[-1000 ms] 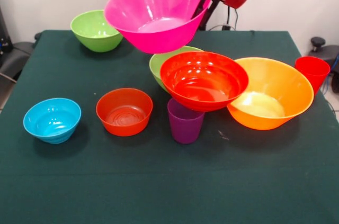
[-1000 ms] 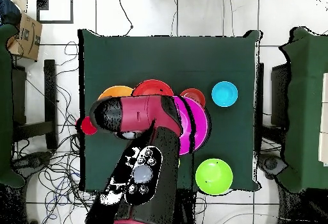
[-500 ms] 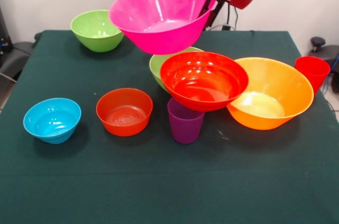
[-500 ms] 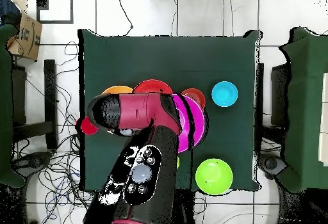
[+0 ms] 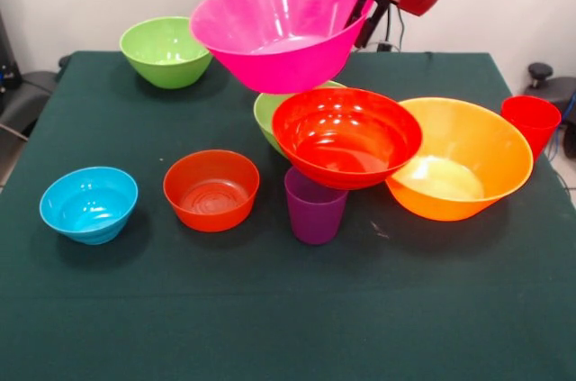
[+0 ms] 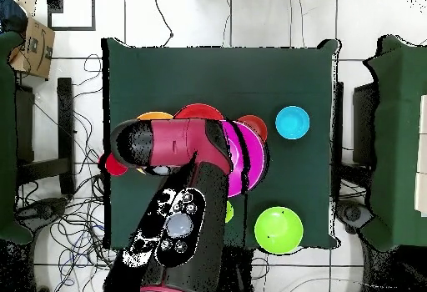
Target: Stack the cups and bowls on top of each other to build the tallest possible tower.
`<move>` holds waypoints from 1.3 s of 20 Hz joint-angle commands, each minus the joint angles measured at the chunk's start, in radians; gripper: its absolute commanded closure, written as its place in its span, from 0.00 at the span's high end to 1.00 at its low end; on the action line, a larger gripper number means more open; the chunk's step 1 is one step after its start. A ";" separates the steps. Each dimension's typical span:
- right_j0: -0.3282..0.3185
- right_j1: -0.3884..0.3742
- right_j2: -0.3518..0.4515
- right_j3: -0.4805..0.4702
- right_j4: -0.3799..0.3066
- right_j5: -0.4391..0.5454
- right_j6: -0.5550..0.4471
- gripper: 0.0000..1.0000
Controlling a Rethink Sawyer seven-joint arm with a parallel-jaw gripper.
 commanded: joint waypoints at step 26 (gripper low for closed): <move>0.056 0.092 0.001 -0.088 0.098 -0.084 0.224 0.00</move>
